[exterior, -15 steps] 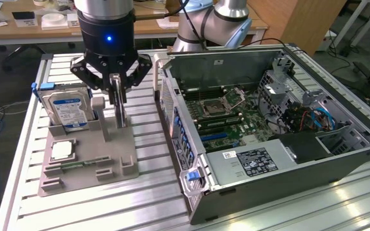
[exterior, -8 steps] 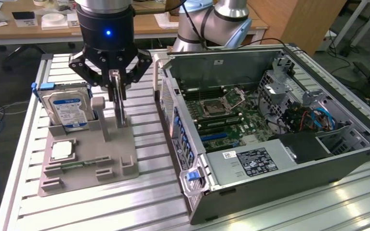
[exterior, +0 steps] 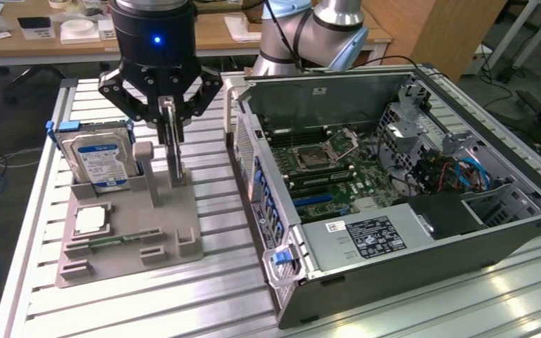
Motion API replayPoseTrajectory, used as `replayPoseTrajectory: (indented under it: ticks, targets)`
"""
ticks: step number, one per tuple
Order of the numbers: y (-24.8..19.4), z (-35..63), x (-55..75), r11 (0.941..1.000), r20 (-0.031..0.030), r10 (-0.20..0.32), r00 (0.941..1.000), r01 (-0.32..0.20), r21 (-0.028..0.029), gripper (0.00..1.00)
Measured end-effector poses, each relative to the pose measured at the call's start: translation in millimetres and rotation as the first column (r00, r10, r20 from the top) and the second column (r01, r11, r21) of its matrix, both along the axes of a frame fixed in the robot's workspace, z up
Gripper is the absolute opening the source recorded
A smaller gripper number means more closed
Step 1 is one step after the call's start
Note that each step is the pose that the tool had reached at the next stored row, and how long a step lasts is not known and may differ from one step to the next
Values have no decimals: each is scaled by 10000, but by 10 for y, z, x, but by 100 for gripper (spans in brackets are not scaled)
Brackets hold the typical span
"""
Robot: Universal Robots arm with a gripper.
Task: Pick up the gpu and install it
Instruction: 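Pick up the gpu and move the gpu toward the slot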
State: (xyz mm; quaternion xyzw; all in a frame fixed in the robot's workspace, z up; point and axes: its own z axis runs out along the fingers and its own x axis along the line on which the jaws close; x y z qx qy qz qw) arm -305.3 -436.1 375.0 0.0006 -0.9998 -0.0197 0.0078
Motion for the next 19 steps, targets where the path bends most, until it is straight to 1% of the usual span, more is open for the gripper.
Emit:
replayPoseTrajectory:
  ticks: [11,19]
  targets:
    - [0,126,0,10000,0,0,10000,0,0,28]
    - [0,239,0,10000,1,0,10000,0,0,28]
